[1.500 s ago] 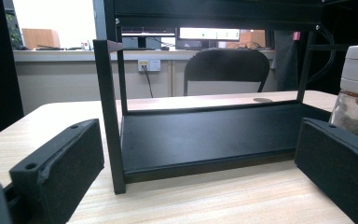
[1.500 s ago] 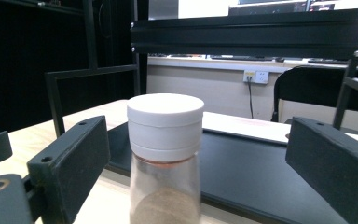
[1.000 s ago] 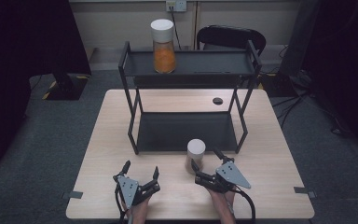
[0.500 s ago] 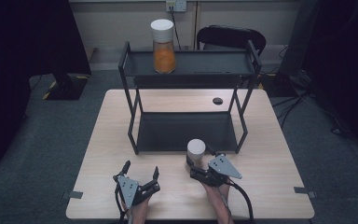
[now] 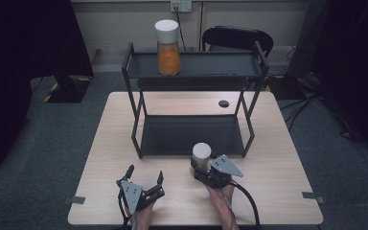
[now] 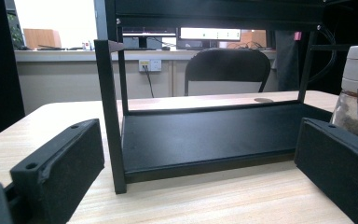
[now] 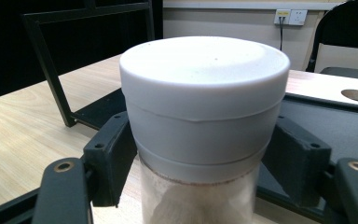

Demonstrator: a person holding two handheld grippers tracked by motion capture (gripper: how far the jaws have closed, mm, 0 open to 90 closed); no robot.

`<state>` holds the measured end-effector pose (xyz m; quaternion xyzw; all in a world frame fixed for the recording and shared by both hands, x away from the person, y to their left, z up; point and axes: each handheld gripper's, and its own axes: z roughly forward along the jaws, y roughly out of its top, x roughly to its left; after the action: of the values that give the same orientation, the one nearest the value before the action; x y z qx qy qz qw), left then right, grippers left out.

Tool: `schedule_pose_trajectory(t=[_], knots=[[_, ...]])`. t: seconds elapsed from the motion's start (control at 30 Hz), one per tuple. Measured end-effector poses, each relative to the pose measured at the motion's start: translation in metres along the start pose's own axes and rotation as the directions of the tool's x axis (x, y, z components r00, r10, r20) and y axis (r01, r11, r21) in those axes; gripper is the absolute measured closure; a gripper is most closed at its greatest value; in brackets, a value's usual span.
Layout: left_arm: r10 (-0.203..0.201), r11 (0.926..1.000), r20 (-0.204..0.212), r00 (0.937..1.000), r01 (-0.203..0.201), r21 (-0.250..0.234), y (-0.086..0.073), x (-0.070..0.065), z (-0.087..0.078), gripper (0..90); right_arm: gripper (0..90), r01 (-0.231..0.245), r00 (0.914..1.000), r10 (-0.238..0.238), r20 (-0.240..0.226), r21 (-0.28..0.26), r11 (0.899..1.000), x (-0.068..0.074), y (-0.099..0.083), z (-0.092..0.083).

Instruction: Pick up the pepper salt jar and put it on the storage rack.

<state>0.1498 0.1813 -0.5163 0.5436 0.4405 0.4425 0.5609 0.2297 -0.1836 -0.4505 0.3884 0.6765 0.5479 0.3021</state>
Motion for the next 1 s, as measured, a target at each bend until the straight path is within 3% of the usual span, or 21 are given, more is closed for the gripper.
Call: schedule_pose_trajectory(t=[0.17,1.0], knots=[[0.0,1.0,-0.001,1.0,0.0,0.0,0.0001,-0.0002,0.0,0.9,33.3,-0.003,1.0,0.003,-0.003,0.024,1.0,-0.0018,0.0009,0.0037],[0.0,1.0,-0.003,1.0,0.0,0.0,0.0,-0.0005,0.0001,1.0,34.7,0.003,0.9999,-0.002,0.013,-0.013,1.0,0.0018,0.0028,-0.0036]])
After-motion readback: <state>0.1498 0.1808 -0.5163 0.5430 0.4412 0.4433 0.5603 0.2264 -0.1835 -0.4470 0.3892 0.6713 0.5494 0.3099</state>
